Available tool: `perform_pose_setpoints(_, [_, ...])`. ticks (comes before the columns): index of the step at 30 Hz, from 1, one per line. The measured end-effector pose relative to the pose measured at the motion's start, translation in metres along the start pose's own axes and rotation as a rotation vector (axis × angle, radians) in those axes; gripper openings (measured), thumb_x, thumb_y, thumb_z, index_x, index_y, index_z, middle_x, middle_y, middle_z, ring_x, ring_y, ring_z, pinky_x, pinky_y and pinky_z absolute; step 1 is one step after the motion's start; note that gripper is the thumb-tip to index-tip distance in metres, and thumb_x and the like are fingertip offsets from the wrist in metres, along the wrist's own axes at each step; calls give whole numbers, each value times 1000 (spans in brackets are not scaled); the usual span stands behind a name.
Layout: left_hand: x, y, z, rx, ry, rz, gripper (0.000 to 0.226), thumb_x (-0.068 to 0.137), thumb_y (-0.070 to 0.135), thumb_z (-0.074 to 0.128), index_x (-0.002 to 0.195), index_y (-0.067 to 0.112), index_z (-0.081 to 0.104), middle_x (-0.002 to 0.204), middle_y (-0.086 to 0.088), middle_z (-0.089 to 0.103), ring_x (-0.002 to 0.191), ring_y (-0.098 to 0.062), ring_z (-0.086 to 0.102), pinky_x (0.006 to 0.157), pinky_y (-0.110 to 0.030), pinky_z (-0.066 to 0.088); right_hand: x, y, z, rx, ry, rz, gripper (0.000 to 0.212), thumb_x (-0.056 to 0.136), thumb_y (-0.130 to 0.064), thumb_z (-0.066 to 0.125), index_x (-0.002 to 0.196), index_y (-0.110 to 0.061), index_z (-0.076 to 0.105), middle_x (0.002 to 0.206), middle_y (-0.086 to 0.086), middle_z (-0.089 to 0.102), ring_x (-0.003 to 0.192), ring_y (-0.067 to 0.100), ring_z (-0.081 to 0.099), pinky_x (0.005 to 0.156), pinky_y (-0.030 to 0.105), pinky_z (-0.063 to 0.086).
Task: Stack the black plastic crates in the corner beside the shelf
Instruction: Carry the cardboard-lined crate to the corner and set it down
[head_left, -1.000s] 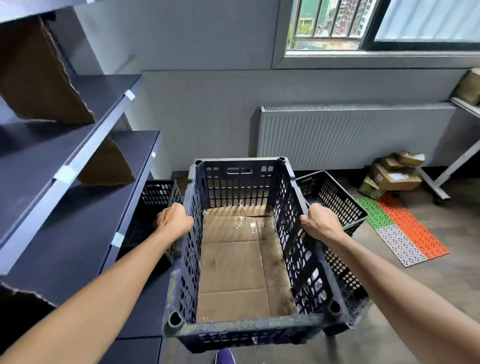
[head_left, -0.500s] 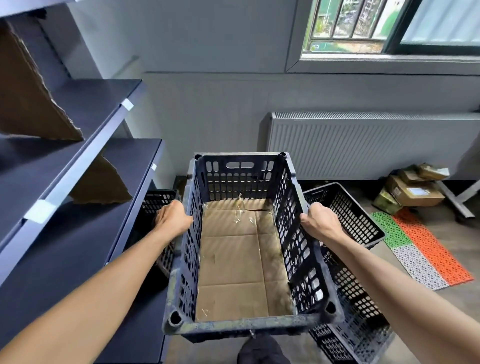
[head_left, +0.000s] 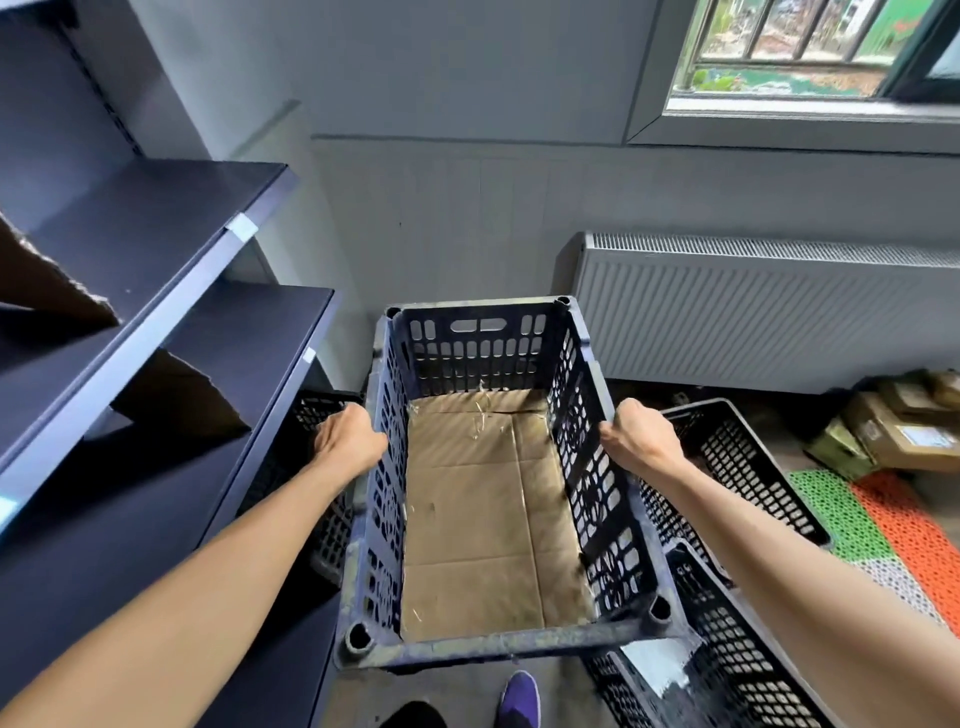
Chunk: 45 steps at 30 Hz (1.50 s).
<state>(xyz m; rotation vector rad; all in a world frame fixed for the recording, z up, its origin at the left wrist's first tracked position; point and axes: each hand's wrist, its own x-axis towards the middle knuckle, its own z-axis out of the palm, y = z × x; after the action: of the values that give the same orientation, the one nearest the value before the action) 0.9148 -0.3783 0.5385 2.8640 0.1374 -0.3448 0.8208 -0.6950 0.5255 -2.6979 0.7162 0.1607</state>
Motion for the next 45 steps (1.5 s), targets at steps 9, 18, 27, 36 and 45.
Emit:
perform_pose_setpoints(9, [91, 19, -4, -11, -34, 20, 20, 87, 21, 62, 77, 9, 52, 74, -8, 57, 78, -31, 60, 63, -30, 40, 80, -27, 7, 19, -10, 51, 21, 88, -21, 45, 88, -2, 51, 101, 23, 67, 88, 38, 63, 71, 36, 48])
perform_pose_setpoints(18, [215, 32, -22, 28, -97, 83, 26, 88, 14, 59, 70, 12, 40, 63, -3, 44, 57, -19, 44, 58, -30, 39, 175, -85, 20, 11, -23, 136, 22, 89, -24, 45, 90, -3, 52, 104, 22, 67, 87, 36, 63, 69, 34, 45])
perform_pose_setpoints(27, [293, 33, -36, 18, -129, 79, 31, 90, 19, 58, 69, 13, 37, 65, -4, 44, 54, -18, 42, 46, -28, 29, 240, -129, 21, 12, -28, 157, 26, 90, -20, 44, 104, 1, 51, 112, 24, 63, 97, 39, 60, 72, 34, 40])
perform_pose_setpoints(36, [349, 55, -31, 14, -132, -8, 23, 88, 13, 60, 73, 11, 43, 66, -3, 45, 60, -18, 45, 51, -27, 33, 329, -145, 20, -22, -64, 64, 23, 90, -20, 46, 101, -1, 52, 110, 23, 64, 95, 39, 61, 72, 36, 44])
perform_pose_setpoints(45, [399, 100, -8, -30, -195, -219, 25, 88, 20, 62, 70, 14, 45, 70, -4, 53, 58, -20, 52, 47, -24, 36, 457, -138, 27, -73, -207, -129, 27, 93, -24, 51, 106, -1, 50, 115, 25, 62, 98, 41, 60, 72, 36, 42])
